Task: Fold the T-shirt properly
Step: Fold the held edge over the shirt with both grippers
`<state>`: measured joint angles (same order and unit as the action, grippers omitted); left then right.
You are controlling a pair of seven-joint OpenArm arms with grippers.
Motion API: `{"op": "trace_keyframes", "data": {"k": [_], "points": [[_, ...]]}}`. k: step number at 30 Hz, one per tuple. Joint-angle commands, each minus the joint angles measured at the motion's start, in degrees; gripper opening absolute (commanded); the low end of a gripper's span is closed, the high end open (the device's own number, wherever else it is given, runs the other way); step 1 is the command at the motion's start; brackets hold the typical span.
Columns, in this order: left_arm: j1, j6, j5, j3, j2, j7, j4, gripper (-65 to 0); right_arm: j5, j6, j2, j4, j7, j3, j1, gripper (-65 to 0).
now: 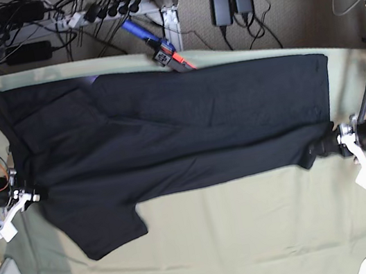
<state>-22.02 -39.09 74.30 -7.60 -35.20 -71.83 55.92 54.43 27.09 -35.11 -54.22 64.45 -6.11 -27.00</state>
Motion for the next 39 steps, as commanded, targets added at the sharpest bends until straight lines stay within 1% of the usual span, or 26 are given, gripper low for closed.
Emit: {"op": "trace_keyframes", "data": {"k": [1,7,11,13,16,17,19,24,30,31,33,34,35,36,39], "points": [[-0.7,-0.9,2.0,0.3,-1.2,-0.7,1.8,-65.0,2.2,5.9,-1.8,-1.3,-0.5,-0.4,-0.8,-65.0],[1.6,-0.9,4.0,0.3,-2.3,-3.7,4.0,-65.0,2.6,5.9,-4.4,-7.2,-0.3,-0.4,5.5,-65.0],[1.7,-0.9,6.8,0.3,-4.5,-5.6,4.8,-65.0,2.6,5.9,-5.9,-13.1,-0.3,-1.2,10.8,-65.0],[2.3,-0.9,7.1,0.3,-5.7,-5.7,5.4,-65.0,2.6,5.9,-6.5,-15.5,-0.3,-2.4,13.1,-65.0],[2.5,-0.9,7.9,0.3,-6.6,-7.1,5.4,-65.0,2.6,5.9,-6.9,-17.6,-0.3,-4.1,15.6,-65.0],[2.6,-0.9,8.7,0.3,-6.6,-8.1,5.4,-65.0,2.6,5.9,-7.0,-18.0,-0.2,-4.7,16.3,-65.0],[2.6,-0.9,10.7,0.3,-6.6,-8.2,5.4,-65.0,3.1,5.9,-7.0,-18.4,0.4,-5.8,17.4,-65.0],[3.3,-0.9,10.7,0.3,-6.7,-8.2,5.4,-65.0,4.6,5.9,-7.1,-18.6,1.3,-7.5,20.6,-65.0],[4.9,-0.9,10.7,0.3,-6.7,-8.2,5.4,-65.0,3.4,5.9,-6.9,-18.5,1.6,-7.5,21.1,-65.0],[5.1,-0.9,10.7,0.3,-6.7,-8.2,5.4,-65.0,3.4,5.9,-6.9,-18.5,1.6,-7.5,21.1,-63.1],[5.2,-0.9,10.7,0.3,-6.7,-8.2,5.4,-65.0,3.4,5.9,-6.9,-18.5,1.7,-7.5,21.1,-38.7],[5.2,-0.9,10.7,0.3,-6.7,-8.2,5.4,-65.0,3.4,5.9,-6.9,-18.6,1.6,-7.5,21.1,-29.1],[5.2,-0.9,10.7,0.3,-6.7,-8.2,5.4,-65.0,3.4,5.9,-6.9,-18.6,1.6,-7.5,21.1,-23.9],[5.2,-0.9,10.7,0.3,-6.7,-8.2,5.4,-65.0,3.4,5.7,-6.9,-18.6,1.6,-7.5,21.0,-22.8],[5.2,-0.9,10.7,0.3,-6.7,-8.2,5.4,-65.0,2.9,5.7,-6.9,-18.8,1.6,-8.6,20.1,-23.0]]}}
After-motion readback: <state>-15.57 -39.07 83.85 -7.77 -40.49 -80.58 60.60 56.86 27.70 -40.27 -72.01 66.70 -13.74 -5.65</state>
